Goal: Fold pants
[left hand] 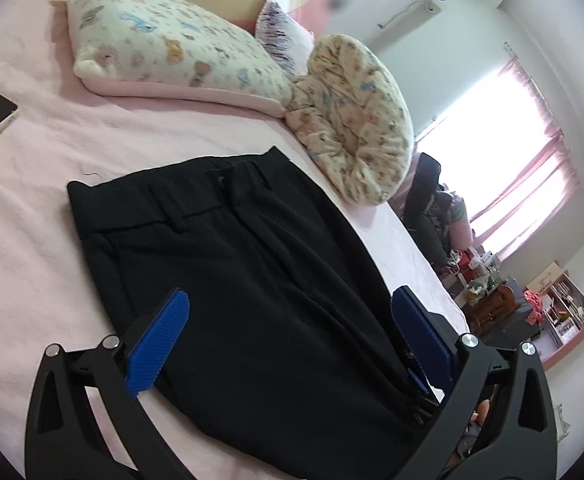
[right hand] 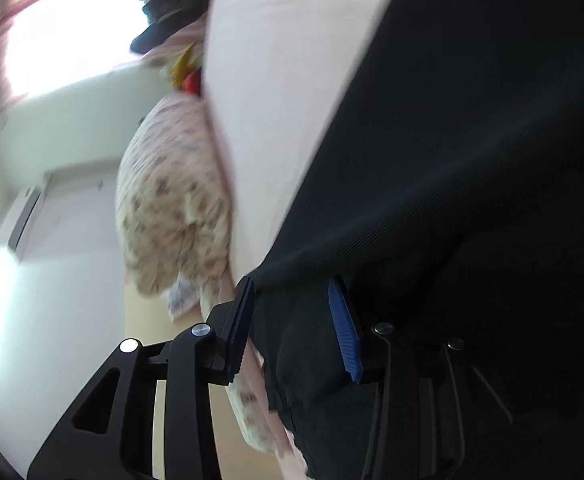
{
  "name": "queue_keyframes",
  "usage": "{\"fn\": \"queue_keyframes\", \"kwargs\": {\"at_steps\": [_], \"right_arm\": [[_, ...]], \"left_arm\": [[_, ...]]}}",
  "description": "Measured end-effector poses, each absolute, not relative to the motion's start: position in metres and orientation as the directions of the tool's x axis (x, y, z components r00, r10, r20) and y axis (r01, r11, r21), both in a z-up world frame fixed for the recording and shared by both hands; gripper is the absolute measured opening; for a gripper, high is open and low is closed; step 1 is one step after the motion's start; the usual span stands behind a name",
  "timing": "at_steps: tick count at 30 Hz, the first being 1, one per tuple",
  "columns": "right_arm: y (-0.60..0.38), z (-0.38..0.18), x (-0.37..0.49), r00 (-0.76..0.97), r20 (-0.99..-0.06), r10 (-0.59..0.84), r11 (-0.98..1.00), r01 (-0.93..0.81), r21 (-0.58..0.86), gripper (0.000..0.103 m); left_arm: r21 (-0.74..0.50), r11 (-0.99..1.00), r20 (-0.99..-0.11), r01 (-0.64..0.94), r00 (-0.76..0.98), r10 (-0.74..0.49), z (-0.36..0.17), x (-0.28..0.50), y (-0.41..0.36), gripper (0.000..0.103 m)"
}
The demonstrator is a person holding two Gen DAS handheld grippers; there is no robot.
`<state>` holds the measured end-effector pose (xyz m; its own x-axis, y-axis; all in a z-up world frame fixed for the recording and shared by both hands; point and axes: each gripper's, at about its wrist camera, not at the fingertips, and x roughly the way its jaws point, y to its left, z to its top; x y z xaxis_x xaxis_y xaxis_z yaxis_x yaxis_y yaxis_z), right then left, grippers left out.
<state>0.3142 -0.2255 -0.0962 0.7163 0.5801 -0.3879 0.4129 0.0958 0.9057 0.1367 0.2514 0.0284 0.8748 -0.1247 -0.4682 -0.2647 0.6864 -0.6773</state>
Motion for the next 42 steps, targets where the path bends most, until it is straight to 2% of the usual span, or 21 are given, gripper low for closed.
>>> {"fn": "queue_keyframes", "kwargs": {"at_steps": [2, 5, 6, 12, 18, 22, 26, 28, 31, 32, 33, 34, 37, 38, 40, 41, 42], "right_arm": [[-0.229, -0.099, 0.314, 0.738, -0.397, 0.545, 0.088, 0.421, 0.903, 0.037], [-0.237, -0.097, 0.314, 0.760, -0.422, 0.495, 0.132, 0.415, 0.900, 0.008], [-0.239, -0.097, 0.314, 0.760, -0.420, 0.497, 0.130, 0.413, 0.901, 0.007], [-0.235, -0.066, 0.294, 0.767, -0.317, 0.557, 0.224, 0.229, 0.947, 0.004], [-0.223, -0.040, 0.236, 0.680, -0.222, 0.699, 0.301, 0.001, 0.953, 0.003], [-0.217, -0.052, 0.190, 0.607, -0.231, 0.761, 0.319, -0.040, 0.947, 0.000], [-0.218, -0.088, 0.169, 0.553, -0.405, 0.728, 0.427, 0.096, 0.899, 0.000], [-0.223, -0.096, 0.166, 0.532, -0.385, 0.754, 0.389, 0.109, 0.915, 0.000], [-0.239, -0.088, 0.161, 0.580, -0.313, 0.753, 0.319, 0.094, 0.943, 0.007], [-0.250, -0.087, 0.162, 0.608, -0.296, 0.736, 0.282, 0.121, 0.952, 0.027], [-0.256, -0.088, 0.165, 0.625, -0.280, 0.729, 0.247, 0.141, 0.959, 0.052], [-0.261, -0.090, 0.167, 0.640, -0.263, 0.722, 0.207, 0.163, 0.965, 0.060], [-0.268, -0.094, 0.176, 0.674, -0.257, 0.692, 0.163, 0.200, 0.966, 0.061], [-0.270, -0.094, 0.177, 0.693, -0.272, 0.668, 0.166, 0.217, 0.962, 0.059], [-0.272, -0.097, 0.178, 0.714, -0.283, 0.640, 0.146, 0.248, 0.958, 0.048], [-0.271, -0.099, 0.180, 0.719, -0.309, 0.623, 0.159, 0.270, 0.950, 0.031], [-0.273, -0.101, 0.179, 0.723, -0.337, 0.603, 0.176, 0.292, 0.940, 0.008]], "left_arm": [[-0.688, 0.676, -0.471, -0.264, 0.871, -0.139, 0.027, 0.138, 0.254, 0.101], [-0.688, 0.676, -0.475, -0.264, 0.868, -0.145, 0.027, 0.139, 0.253, 0.101], [-0.687, 0.677, -0.478, -0.264, 0.866, -0.146, 0.027, 0.137, 0.253, 0.101], [-0.675, 0.694, -0.476, -0.250, 0.867, -0.150, 0.027, 0.140, 0.250, 0.101], [-0.712, 0.655, -0.483, -0.252, 0.853, -0.198, 0.018, 0.146, 0.255, 0.101], [-0.733, 0.626, -0.480, -0.265, 0.854, -0.200, 0.014, 0.148, 0.259, 0.101], [-0.736, 0.624, -0.475, -0.264, 0.857, -0.198, 0.012, 0.153, 0.256, 0.101], [-0.732, 0.630, -0.478, -0.259, 0.855, -0.203, 0.012, 0.156, 0.252, 0.101], [-0.726, 0.645, -0.472, -0.238, 0.855, -0.214, 0.013, 0.160, 0.243, 0.101], [-0.725, 0.649, -0.468, -0.232, 0.857, -0.216, 0.013, 0.161, 0.240, 0.101], [-0.726, 0.651, -0.459, -0.222, 0.861, -0.219, 0.013, 0.162, 0.235, 0.101], [-0.727, 0.651, -0.455, -0.217, 0.863, -0.221, 0.013, 0.162, 0.232, 0.101], [-0.725, 0.656, -0.450, -0.210, 0.865, -0.222, 0.012, 0.163, 0.222, 0.101], [-0.715, 0.665, -0.460, -0.216, 0.861, -0.216, 0.012, 0.164, 0.219, 0.101], [-0.689, 0.690, -0.484, -0.222, 0.850, -0.210, 0.012, 0.167, 0.214, 0.101], [-0.681, 0.697, -0.492, -0.223, 0.845, -0.210, 0.012, 0.168, 0.213, 0.101], [-0.679, 0.701, -0.493, -0.220, 0.843, -0.213, 0.011, 0.169, 0.212, 0.101]]}}
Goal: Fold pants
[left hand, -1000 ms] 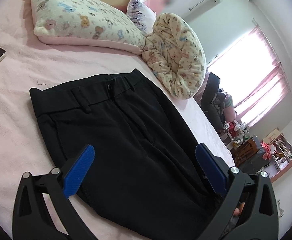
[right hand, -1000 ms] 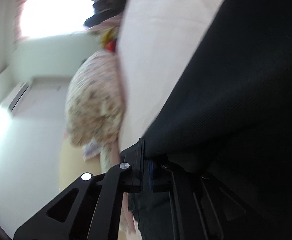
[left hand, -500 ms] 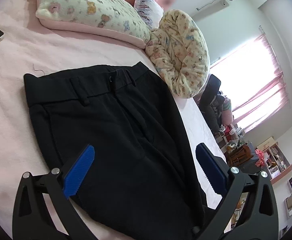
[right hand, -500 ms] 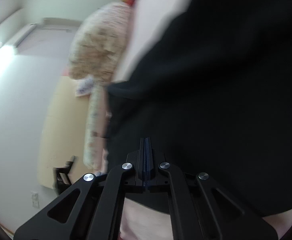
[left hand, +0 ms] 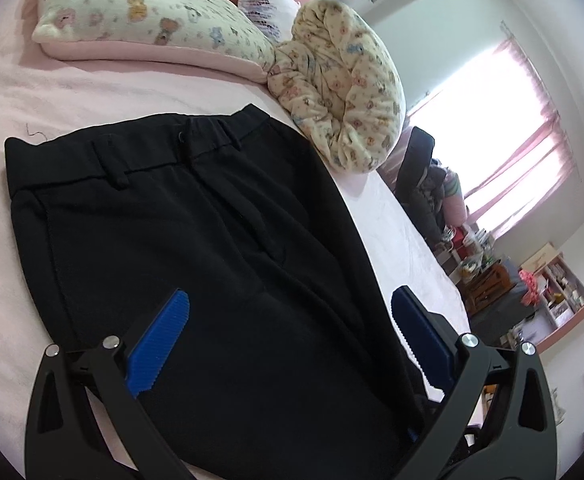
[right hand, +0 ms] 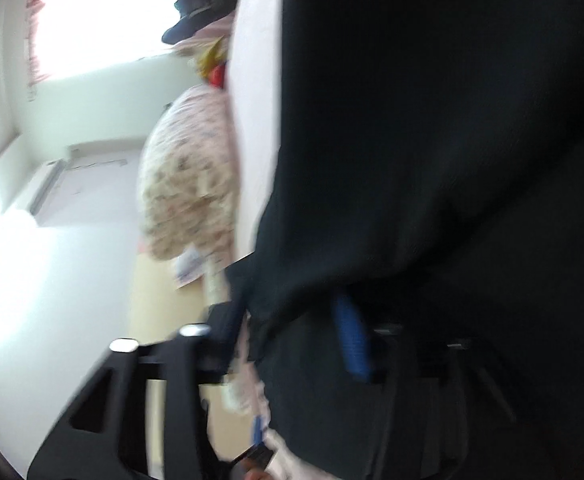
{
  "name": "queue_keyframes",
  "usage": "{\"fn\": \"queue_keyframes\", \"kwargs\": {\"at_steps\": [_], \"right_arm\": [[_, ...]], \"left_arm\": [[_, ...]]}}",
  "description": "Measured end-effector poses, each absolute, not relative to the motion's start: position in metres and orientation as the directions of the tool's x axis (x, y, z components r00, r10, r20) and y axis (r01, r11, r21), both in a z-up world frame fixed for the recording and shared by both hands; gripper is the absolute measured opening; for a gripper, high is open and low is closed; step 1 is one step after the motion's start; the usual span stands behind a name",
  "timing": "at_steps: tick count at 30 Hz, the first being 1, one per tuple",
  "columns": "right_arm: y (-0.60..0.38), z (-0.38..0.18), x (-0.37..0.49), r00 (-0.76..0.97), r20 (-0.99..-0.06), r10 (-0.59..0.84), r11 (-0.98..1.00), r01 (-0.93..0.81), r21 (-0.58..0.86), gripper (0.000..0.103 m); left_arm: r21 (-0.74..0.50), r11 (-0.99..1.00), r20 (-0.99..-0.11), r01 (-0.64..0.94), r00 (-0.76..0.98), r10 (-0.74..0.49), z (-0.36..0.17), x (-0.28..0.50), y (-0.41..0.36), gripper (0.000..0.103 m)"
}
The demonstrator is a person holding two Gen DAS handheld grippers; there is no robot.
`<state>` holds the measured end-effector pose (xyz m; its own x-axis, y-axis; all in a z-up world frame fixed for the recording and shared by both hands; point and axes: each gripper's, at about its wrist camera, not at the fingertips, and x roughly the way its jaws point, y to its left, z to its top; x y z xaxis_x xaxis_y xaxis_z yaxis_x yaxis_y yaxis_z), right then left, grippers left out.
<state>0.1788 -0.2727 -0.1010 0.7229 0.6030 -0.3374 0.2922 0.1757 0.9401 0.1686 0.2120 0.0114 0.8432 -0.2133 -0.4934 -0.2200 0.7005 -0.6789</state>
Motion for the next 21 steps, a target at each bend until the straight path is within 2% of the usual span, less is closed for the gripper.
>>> {"fn": "queue_keyframes", "kwargs": {"at_steps": [1, 8, 11, 17, 21], "right_arm": [[-0.273, -0.105, 0.177, 0.731, -0.350, 0.586, 0.182, 0.303, 0.936, 0.003], [-0.273, -0.088, 0.137, 0.744, -0.262, 0.614, 0.282, 0.103, 0.954, 0.002], [-0.275, -0.084, 0.123, 0.725, -0.259, 0.638, 0.359, 0.017, 0.933, 0.002], [-0.264, -0.092, 0.141, 0.712, -0.222, 0.666, 0.367, -0.054, 0.929, 0.002], [-0.274, -0.100, 0.139, 0.711, -0.184, 0.679, 0.345, -0.088, 0.935, 0.002]], "left_arm": [[-0.680, 0.700, -0.495, -0.220, 0.841, -0.216, 0.011, 0.169, 0.211, 0.101], [-0.696, 0.686, -0.523, -0.210, 0.803, -0.285, 0.007, 0.180, 0.215, 0.101], [-0.691, 0.696, -0.530, -0.195, 0.791, -0.305, 0.016, 0.203, 0.219, 0.101], [-0.704, 0.684, -0.567, -0.190, 0.731, -0.381, 0.048, 0.301, 0.220, 0.101], [-0.650, 0.718, -0.663, -0.247, 0.646, -0.378, 0.046, 0.380, 0.204, 0.100]]}}
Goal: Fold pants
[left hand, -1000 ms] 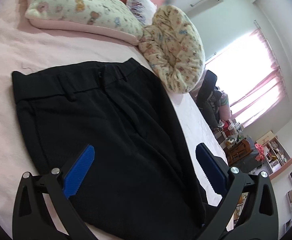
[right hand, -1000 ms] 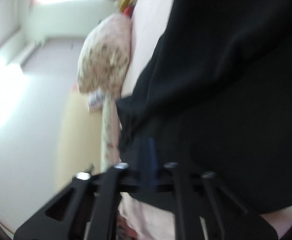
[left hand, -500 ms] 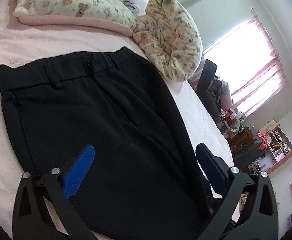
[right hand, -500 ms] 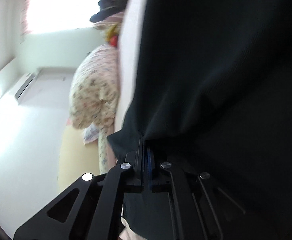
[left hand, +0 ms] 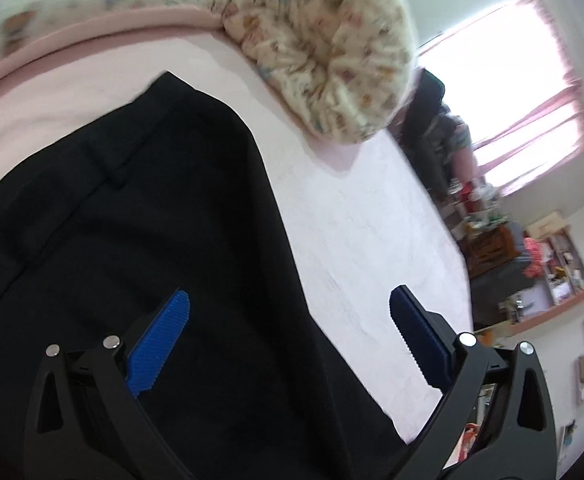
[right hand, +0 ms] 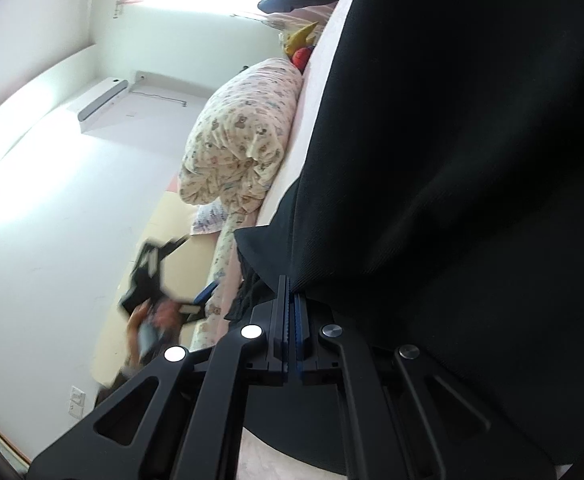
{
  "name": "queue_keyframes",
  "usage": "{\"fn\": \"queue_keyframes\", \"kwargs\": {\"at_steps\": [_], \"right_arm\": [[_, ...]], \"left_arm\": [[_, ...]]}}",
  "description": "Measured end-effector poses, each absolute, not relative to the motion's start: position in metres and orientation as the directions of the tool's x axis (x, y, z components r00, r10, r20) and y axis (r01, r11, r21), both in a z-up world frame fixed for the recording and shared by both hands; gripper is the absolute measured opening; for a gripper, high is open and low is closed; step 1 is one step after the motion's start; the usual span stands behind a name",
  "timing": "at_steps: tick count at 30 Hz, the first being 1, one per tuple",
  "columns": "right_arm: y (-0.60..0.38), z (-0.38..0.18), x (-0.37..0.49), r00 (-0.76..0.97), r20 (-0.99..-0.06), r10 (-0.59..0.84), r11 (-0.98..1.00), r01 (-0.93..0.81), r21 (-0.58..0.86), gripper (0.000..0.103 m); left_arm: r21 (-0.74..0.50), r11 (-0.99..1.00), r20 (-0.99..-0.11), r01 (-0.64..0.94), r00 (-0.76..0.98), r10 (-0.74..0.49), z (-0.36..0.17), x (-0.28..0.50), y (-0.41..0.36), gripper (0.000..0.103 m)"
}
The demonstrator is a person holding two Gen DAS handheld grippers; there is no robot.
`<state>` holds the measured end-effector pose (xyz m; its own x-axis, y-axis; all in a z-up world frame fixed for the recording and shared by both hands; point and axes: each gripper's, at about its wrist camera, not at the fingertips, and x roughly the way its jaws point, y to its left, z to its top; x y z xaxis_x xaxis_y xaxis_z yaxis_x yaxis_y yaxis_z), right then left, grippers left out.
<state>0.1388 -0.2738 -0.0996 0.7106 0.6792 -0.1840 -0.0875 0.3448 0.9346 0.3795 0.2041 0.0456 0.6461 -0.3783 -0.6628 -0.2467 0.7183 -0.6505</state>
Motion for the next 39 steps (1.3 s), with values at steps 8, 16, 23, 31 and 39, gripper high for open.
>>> {"fn": "queue_keyframes", "kwargs": {"at_steps": [8, 16, 23, 31, 39], "right_arm": [[-0.292, -0.106, 0.125, 0.710, -0.160, 0.685, 0.353, -0.131, 0.926, 0.002], [-0.283, -0.102, 0.131, 0.709, -0.154, 0.688, 0.352, -0.141, 0.925, 0.002], [-0.280, -0.108, 0.133, 0.711, -0.134, 0.691, 0.333, -0.148, 0.931, 0.002], [-0.286, -0.110, 0.128, 0.723, -0.119, 0.681, 0.305, -0.132, 0.943, 0.002], [-0.320, -0.063, 0.107, 0.778, -0.094, 0.621, 0.351, -0.169, 0.921, 0.002]], "left_arm": [[-0.610, 0.718, -0.752, -0.334, 0.528, -0.393, -0.002, 0.452, 0.191, 0.070], [-0.645, 0.641, -0.718, -0.417, 0.619, -0.320, -0.016, 0.445, 0.203, 0.007], [-0.700, 0.617, -0.610, -0.360, 0.751, -0.254, 0.024, 0.368, 0.215, 0.007], [-0.721, 0.619, -0.511, -0.311, 0.842, -0.172, 0.056, 0.227, 0.230, 0.007], [-0.745, 0.575, -0.488, -0.339, 0.864, -0.123, 0.023, 0.131, 0.242, 0.007]]}}
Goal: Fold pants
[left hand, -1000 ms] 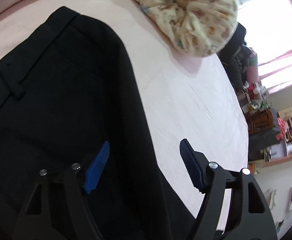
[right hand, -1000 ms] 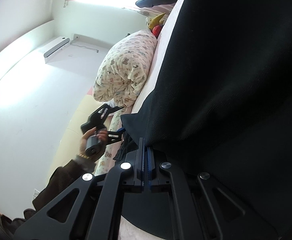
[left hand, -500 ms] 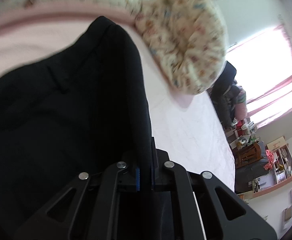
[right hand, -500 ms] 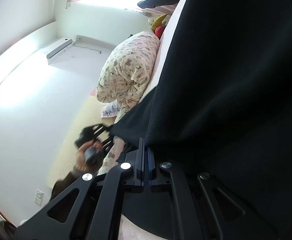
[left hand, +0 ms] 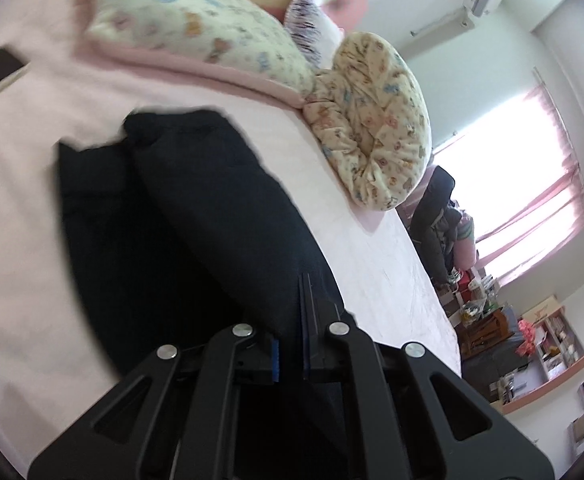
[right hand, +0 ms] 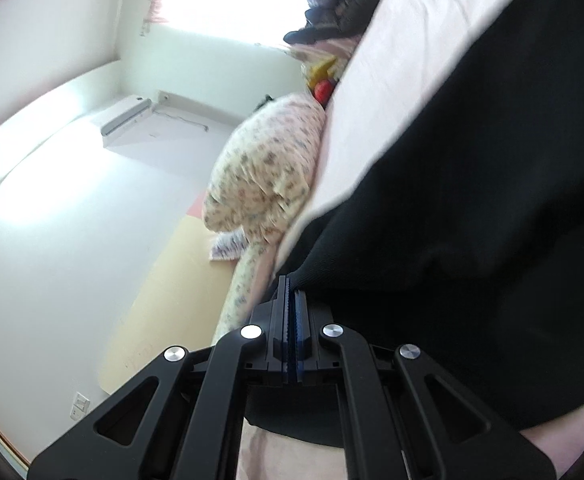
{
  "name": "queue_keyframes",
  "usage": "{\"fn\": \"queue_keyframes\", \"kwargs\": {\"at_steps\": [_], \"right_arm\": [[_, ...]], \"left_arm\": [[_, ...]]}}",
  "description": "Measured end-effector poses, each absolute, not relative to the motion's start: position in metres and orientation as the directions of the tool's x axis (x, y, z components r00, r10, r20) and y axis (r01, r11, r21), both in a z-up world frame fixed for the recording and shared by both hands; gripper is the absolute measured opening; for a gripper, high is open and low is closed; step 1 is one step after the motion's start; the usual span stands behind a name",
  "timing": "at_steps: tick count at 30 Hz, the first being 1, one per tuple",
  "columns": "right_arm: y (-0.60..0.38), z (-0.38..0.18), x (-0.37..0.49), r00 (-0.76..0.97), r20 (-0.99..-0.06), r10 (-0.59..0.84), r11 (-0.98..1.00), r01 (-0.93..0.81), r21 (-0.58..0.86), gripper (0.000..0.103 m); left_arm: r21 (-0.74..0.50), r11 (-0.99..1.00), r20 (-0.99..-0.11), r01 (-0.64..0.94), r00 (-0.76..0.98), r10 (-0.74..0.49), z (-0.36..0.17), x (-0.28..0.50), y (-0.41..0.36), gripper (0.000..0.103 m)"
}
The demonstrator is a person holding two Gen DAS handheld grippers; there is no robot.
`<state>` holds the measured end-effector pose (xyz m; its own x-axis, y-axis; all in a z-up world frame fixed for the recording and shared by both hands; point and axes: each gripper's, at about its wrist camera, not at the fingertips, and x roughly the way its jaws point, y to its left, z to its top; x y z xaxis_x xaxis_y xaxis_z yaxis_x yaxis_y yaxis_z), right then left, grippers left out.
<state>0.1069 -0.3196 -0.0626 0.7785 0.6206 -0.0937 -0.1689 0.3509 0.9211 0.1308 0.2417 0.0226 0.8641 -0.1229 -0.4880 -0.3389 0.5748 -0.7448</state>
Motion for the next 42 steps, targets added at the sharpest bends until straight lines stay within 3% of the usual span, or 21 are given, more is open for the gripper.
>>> {"fn": "queue_keyframes", "kwargs": {"at_steps": [3, 9, 13, 15, 18, 21, 22, 23, 24, 25, 29, 32, 37, 42], "right_arm": [[-0.326, -0.046, 0.098, 0.783, -0.112, 0.612, 0.388, -0.174, 0.905, 0.002], [-0.319, -0.063, 0.086, 0.755, -0.255, 0.604, 0.463, -0.072, 0.884, 0.002], [-0.323, -0.065, 0.077, 0.763, -0.257, 0.593, 0.464, -0.063, 0.884, 0.002], [-0.325, -0.065, 0.078, 0.767, -0.276, 0.579, 0.489, -0.055, 0.871, 0.002], [-0.317, -0.073, 0.081, 0.726, -0.396, 0.562, 0.568, 0.008, 0.823, 0.004], [-0.316, -0.084, 0.081, 0.657, -0.474, 0.586, 0.579, 0.070, 0.812, 0.009], [-0.321, -0.086, 0.076, 0.643, -0.477, 0.599, 0.565, 0.082, 0.821, 0.013], [-0.326, -0.086, 0.072, 0.640, -0.474, 0.605, 0.554, 0.089, 0.828, 0.025], [-0.334, -0.087, 0.065, 0.640, -0.472, 0.606, 0.537, 0.109, 0.837, 0.045], [-0.340, -0.086, 0.059, 0.644, -0.465, 0.608, 0.520, 0.119, 0.846, 0.050], [-0.384, -0.079, 0.034, 0.733, -0.379, 0.564, 0.408, 0.151, 0.900, 0.051], [-0.421, -0.089, 0.028, 0.794, -0.350, 0.497, 0.282, 0.234, 0.930, 0.051], [-0.442, -0.096, 0.037, 0.828, -0.364, 0.426, 0.227, 0.292, 0.929, 0.047], [-0.447, -0.100, 0.056, 0.805, -0.480, 0.348, 0.273, 0.402, 0.874, 0.039]], "left_arm": [[-0.746, 0.572, -0.486, -0.343, 0.867, -0.114, 0.012, 0.115, 0.238, 0.007], [-0.771, 0.510, -0.494, -0.382, 0.864, -0.100, -0.014, 0.102, 0.233, 0.007], [-0.780, 0.513, -0.463, -0.359, 0.882, -0.086, -0.011, 0.089, 0.227, 0.008], [-0.759, 0.529, -0.488, -0.380, 0.869, -0.076, -0.017, 0.092, 0.224, 0.008], [-0.742, 0.511, -0.546, -0.434, 0.834, -0.085, -0.032, 0.097, 0.227, 0.012], [-0.758, 0.481, -0.544, -0.441, 0.834, -0.093, -0.034, 0.090, 0.230, 0.019], [-0.755, 0.488, -0.538, -0.438, 0.839, -0.079, -0.030, 0.086, 0.230, 0.030], [-0.752, 0.499, -0.524, -0.431, 0.850, -0.056, -0.025, 0.079, 0.228, 0.048], [-0.739, 0.510, -0.525, -0.440, 0.851, -0.026, -0.020, 0.073, 0.227, 0.062], [-0.725, 0.516, -0.520, -0.456, 0.854, 0.023, -0.015, 0.063, 0.224, 0.082], [-0.718, 0.576, -0.420, -0.392, 0.903, 0.092, 0.004, 0.039, 0.208, 0.088], [-0.694, 0.674, -0.328, -0.255, 0.945, 0.020, 0.019, 0.044, 0.190, 0.098], [-0.672, 0.716, -0.349, -0.189, 0.934, -0.081, 0.017, 0.062, 0.174, 0.098], [-0.707, 0.676, -0.382, -0.208, 0.916, -0.118, 0.007, 0.073, 0.176, 0.098]]}}
